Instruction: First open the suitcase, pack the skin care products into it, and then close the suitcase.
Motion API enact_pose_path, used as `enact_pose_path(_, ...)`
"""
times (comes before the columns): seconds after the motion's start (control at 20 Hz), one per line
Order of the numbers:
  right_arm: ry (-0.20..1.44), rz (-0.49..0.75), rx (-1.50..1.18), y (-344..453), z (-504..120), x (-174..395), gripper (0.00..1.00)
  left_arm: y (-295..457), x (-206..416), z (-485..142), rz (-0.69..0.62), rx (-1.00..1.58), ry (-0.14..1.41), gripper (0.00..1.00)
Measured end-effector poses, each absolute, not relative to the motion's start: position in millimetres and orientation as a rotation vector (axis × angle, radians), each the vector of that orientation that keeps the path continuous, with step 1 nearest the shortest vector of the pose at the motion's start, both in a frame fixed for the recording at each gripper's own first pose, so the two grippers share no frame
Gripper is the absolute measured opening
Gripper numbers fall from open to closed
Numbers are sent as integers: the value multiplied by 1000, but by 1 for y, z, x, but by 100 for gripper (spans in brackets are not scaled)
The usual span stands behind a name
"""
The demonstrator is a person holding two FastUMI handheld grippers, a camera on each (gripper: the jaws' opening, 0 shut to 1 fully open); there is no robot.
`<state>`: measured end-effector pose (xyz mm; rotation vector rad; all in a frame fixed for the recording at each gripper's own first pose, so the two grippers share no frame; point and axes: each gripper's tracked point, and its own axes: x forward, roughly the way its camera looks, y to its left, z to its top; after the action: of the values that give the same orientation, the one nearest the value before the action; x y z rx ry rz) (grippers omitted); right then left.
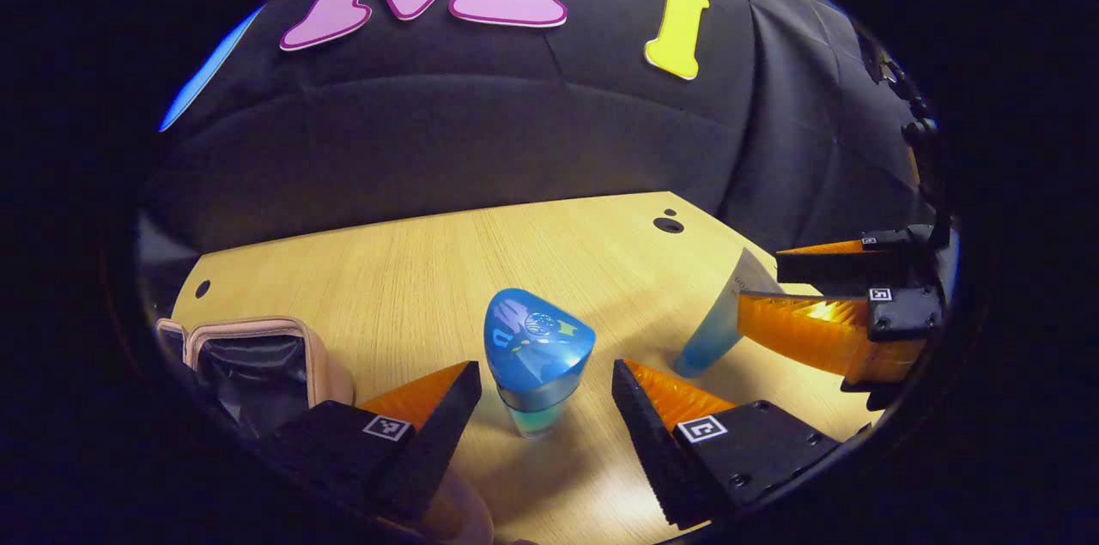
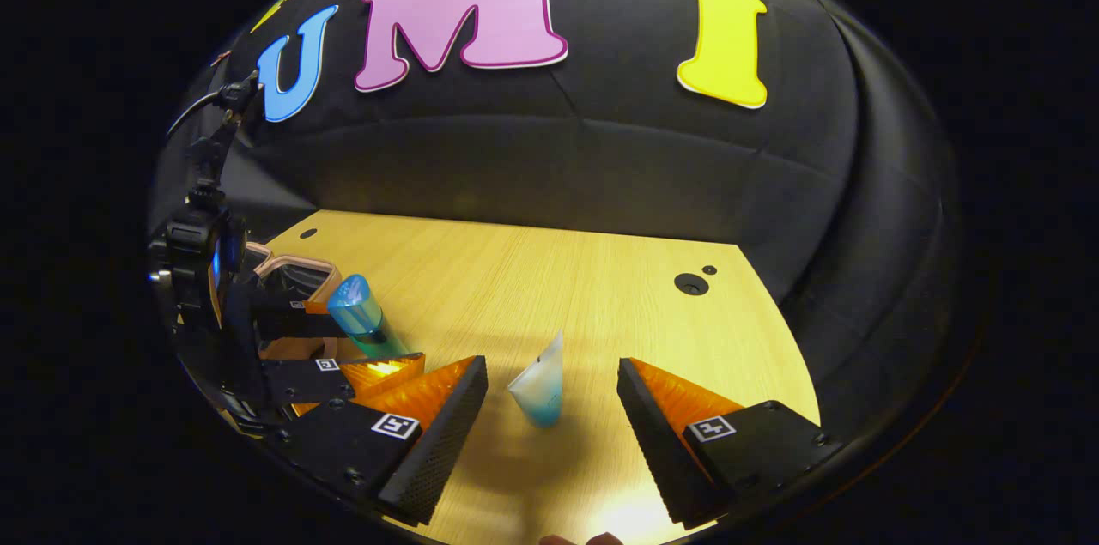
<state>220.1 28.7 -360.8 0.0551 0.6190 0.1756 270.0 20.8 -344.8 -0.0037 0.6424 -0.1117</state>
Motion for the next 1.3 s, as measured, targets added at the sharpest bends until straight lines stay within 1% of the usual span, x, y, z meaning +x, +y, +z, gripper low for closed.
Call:
enact_pose_path(0.2,658,181,57,35,-388,230,97,17,278,-361,-118,16,679,97)
enact_pose_path(0.25,671,181,58,38,-396,232,97,20,282,-371,-97,32,698,85)
enact_pose_path(0.3,682,185,57,41,-402,234,97,20,276,-374,-104,9,727,60)
enact_pose_path(0.35,694,192,55,44,-408,234,97,20,276,-373,-101,-12,725,47)
enact_pose_path(0.4,712,200,55,47,-414,232,97,21,278,-374,-92,-30,729,48)
enact_pose_path(0.5,757,218,58,54,-429,229,97,24,274,-373,-72,-68,753,46)
enact_pose_path(0.55,779,195,39,49,-435,225,69,24,272,-372,-69,-73,765,48)
enact_pose_path(0.6,779,184,56,48,-437,230,41,22,271,-370,-75,-84,775,45)
enact_pose_path(0.65,775,187,80,49,-435,233,39,15,264,-366,-108,-126,805,46)
enact_pose_path(0.7,781,183,90,47,-431,231,39,15,260,-349,-124,-158,795,40)
enact_pose_path(0.75,771,187,87,46,-424,228,36,20,261,-331,-128,-154,772,43)
enact_pose_path(0.85,743,224,94,50,-401,221,35,30,242,-288,-170,-148,751,43)
enact_pose_path(0.9,719,243,92,52,-382,215,35,46,227,-268,-190,-122,767,42)
enact_pose_path(0.95,692,266,98,57,-362,206,30,69,204,-256,-185,-84,822,42)
enact_pose_path(1.0,671,293,108,65,-345,198,35,95,180,-250,-177,-43,886,42)
enact_pose_path(1.05,653,310,111,70,-330,190,35,116,163,-250,-167,-14,948,43)
enact_pose_path(1.1,628,334,116,80,-313,181,35,138,145,-252,-150,11,1007,46)
enact_pose_path(1.15,611,358,122,90,-297,171,35,176,117,-268,-113,37,1138,43)
enact_pose_path(1.2,603,372,132,97,-287,164,35,198,100,-283,-80,37,1229,39)
enact_pose_path(1.25,598,389,146,108,-277,156,35,221,80,-304,-31,2,1361,43)
enact_pose_path(1.3,594,398,153,115,-270,151,35,231,70,-323,-1,-33,1431,42)
